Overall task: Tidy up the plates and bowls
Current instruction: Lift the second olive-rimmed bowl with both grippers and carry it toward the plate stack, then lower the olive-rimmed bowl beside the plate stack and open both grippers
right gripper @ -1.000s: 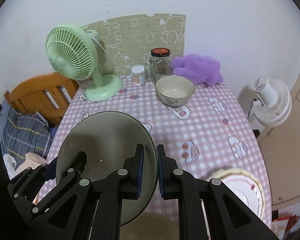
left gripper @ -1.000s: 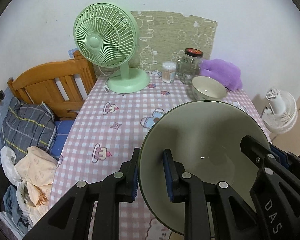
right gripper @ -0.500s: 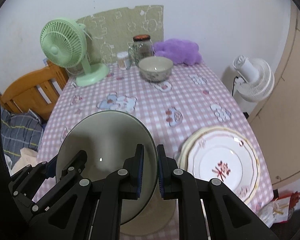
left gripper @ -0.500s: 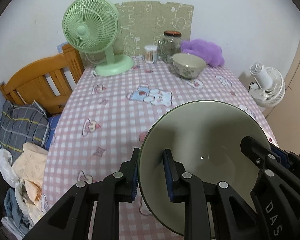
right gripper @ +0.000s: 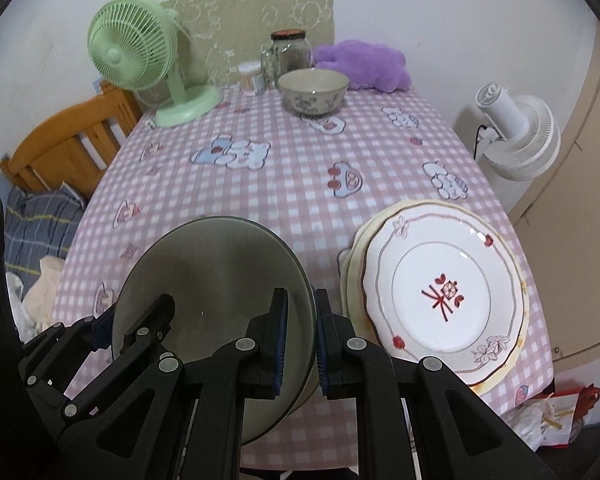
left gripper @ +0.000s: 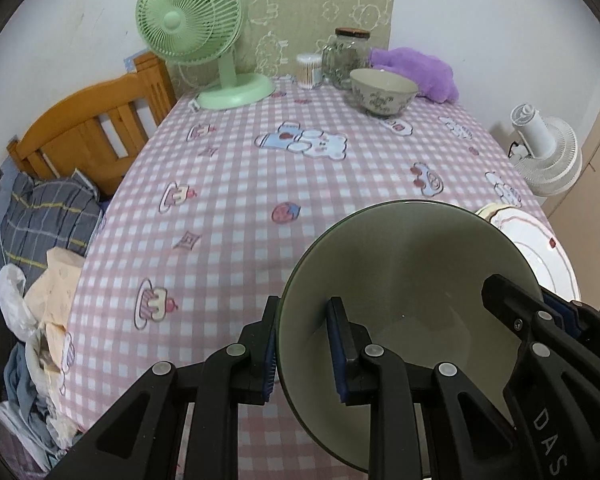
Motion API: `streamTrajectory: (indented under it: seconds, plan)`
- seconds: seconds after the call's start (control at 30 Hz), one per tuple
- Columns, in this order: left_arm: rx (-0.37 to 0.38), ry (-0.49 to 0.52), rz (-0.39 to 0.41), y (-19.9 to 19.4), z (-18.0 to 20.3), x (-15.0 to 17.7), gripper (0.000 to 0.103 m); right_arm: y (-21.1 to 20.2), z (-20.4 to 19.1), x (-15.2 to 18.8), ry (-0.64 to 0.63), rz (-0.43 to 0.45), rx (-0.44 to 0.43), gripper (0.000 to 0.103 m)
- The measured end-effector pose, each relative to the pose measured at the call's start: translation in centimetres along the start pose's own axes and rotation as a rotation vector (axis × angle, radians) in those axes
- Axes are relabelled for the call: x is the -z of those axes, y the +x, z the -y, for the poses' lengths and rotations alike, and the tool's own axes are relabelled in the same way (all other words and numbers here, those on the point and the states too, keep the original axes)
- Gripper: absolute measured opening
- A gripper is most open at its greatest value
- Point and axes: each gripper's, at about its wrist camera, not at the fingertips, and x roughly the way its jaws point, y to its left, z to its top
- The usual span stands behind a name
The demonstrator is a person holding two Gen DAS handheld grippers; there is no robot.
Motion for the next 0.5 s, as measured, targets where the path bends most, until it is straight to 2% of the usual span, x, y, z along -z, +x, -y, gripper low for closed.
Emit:
streamTrajectory:
  seconds: [0.5]
  plan:
    - [-0.006,0.009,-0.026,1.8,0.6,0.9,0.021,1.9,0.5,1.1,-0.005,-0.027,-0.006,0.016]
